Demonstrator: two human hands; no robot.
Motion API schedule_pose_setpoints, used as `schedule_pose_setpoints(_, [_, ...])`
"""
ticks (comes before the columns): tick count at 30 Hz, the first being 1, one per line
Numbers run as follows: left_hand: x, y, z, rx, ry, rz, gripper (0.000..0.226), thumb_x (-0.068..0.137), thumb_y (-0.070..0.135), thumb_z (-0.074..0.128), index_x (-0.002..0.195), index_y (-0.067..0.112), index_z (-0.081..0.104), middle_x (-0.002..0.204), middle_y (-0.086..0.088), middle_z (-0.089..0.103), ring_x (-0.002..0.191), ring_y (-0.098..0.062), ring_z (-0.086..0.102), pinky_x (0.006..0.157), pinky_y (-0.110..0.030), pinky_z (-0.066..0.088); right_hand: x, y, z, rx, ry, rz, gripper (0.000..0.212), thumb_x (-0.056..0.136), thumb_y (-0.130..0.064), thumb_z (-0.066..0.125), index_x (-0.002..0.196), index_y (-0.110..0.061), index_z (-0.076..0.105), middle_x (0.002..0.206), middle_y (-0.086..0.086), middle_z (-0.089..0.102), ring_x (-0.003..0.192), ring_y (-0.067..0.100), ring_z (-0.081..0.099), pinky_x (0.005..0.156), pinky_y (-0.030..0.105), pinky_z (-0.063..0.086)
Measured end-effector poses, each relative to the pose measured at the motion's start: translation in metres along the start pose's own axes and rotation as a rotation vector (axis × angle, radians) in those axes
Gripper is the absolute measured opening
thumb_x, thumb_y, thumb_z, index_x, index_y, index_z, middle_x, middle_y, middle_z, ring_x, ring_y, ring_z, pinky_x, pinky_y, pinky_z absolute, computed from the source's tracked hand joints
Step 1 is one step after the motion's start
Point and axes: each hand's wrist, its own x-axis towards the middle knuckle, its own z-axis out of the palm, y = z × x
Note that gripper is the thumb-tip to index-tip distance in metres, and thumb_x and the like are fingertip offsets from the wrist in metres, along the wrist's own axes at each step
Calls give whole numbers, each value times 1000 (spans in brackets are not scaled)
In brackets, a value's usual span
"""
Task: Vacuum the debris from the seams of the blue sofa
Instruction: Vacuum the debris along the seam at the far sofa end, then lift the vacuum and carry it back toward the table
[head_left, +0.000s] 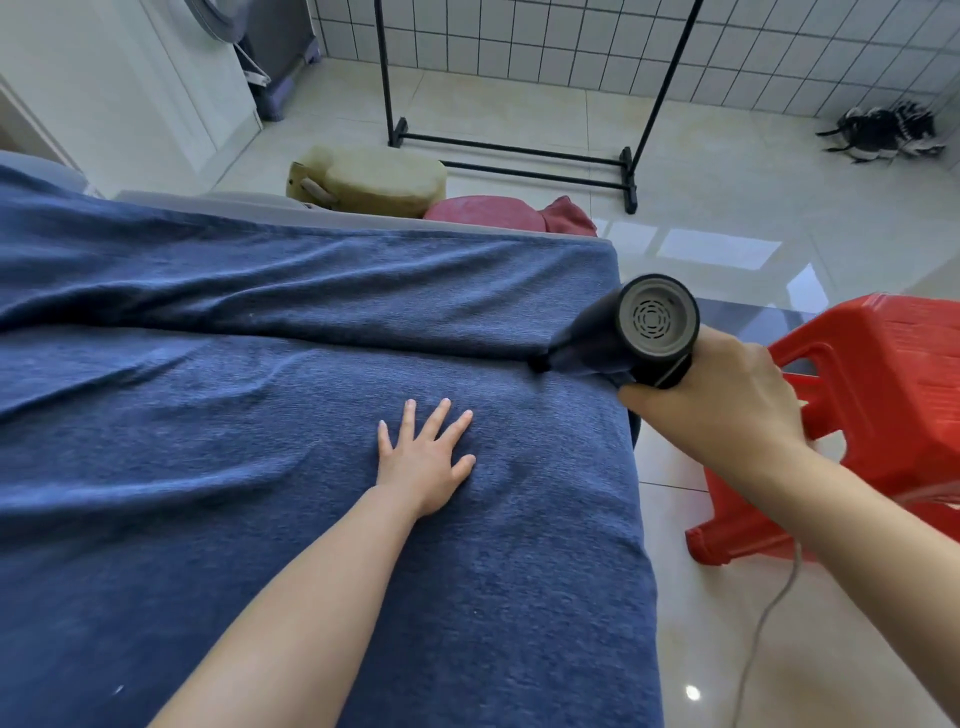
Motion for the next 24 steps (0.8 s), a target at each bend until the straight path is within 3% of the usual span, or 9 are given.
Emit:
schedule_pose_setpoints(4, [-22,-18,-19,41,-162,65,65,97,40,43,153,35,10,162,8,-2,149,-23,-2,116,-53,18,-20,-6,-18,192,1,102,21,74,-32,76,76,-21,59,71,-3,62,82,32,59,69,37,44])
schedule_pose_setpoints(7, [-56,-30,-35,3,-314,44,60,97,35,45,152,24,22,161,-1,14,147,-24,16,116,-43,24,-46,-19,-41,360,24,196,14,71,-24,75,70,-18,62,68,5,71,79,32,69,74,41,55])
schedule_pose_setpoints(10, [-99,-34,-55,-27,-380,9,59,97,34,46,151,22,24,154,-7,31,140,-25,32,112,-36,30,-73,-35,-67,596,43,322,11,69,-15,74,63,-11,66,60,8,70,57,28,69,74,48,59])
schedule_pose_setpoints(13, [-148,-31,-82,-174,-327,14,58,97,34,46,151,23,26,151,-6,37,136,-24,38,110,-32,32,-106,-56,-99,798,56,406,19,73,-7,72,57,-13,65,56,9,61,47,25,57,63,43,53])
schedule_pose_setpoints(16, [-194,-19,-115,-438,-250,9,54,96,34,49,147,26,34,147,3,44,124,-16,51,103,-28,38,-140,-79,-136,962,28,454,23,83,7,65,65,-6,61,59,14,54,49,24,49,53,32,45])
schedule_pose_setpoints(19, [-238,0,-150,-697,-130,23,46,95,32,53,140,31,44,139,9,51,124,-12,49,102,-31,42,-167,-96,-164,1128,-11,533,20,86,6,63,68,-3,59,58,14,51,49,25,48,53,33,43])
schedule_pose_setpoints(22, [-289,23,-197,-900,-64,76,40,96,25,54,135,31,48,132,11,54,117,-9,54,87,-26,47,-192,-113,-202,1294,-78,615,17,88,2,62,73,-2,56,60,14,51,48,25,48,52,32,42])
schedule_pose_setpoints(24, [-320,35,-226,-1022,-41,83,38,96,24,55,133,31,48,132,10,56,111,-7,58,88,-26,48,-209,-122,-223,1376,-114,648,14,89,1,61,77,-3,55,61,14,51,48,24,49,51,31,43])
